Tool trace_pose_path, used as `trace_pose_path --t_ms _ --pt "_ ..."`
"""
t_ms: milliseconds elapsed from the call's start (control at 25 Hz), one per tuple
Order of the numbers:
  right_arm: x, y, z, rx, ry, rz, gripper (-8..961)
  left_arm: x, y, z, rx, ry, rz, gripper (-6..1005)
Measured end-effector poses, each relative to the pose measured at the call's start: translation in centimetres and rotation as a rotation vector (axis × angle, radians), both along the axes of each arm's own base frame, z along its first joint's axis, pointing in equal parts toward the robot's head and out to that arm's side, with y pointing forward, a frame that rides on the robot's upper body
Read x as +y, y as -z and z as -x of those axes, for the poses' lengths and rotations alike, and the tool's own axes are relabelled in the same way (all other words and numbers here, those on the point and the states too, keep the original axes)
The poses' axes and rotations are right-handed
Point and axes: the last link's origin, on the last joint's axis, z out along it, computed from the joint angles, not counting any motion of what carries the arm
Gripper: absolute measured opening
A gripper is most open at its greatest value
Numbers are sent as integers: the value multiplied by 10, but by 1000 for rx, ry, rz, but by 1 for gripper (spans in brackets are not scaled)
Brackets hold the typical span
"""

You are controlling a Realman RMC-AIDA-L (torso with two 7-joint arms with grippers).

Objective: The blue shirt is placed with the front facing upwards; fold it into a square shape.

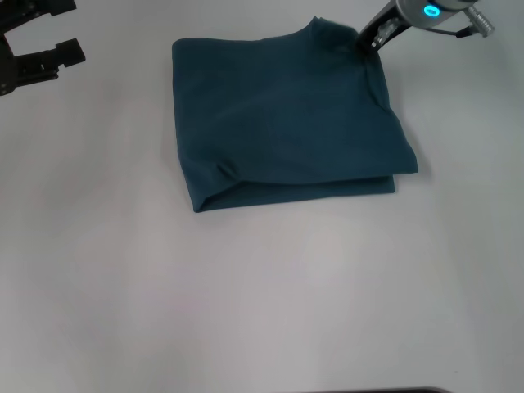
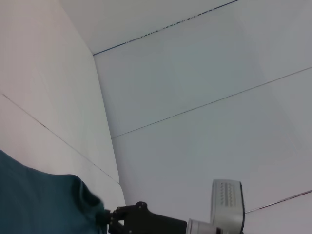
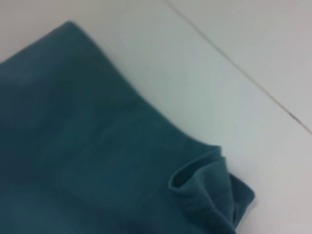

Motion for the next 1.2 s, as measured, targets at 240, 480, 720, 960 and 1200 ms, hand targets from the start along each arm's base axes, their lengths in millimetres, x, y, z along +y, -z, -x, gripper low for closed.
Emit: trace_pose_path --t_ms 240,480,720,960,1200 --pt "9 -14 -1 51 38 -74 127 1 1 -1 -1 3 1 949" --pt "19 -34 -5 75 59 -171 283 1 1 -2 -2 4 1 950" --pt "19 -47 -4 138 97 -195 486 1 1 -2 -2 3 2 950" --pt "0 -34 -6 309 204 -37 594 1 0 -1 -3 2 2 951" --pt "-9 -32 -17 366 252 4 593 1 -1 -1 -3 1 -1 950"
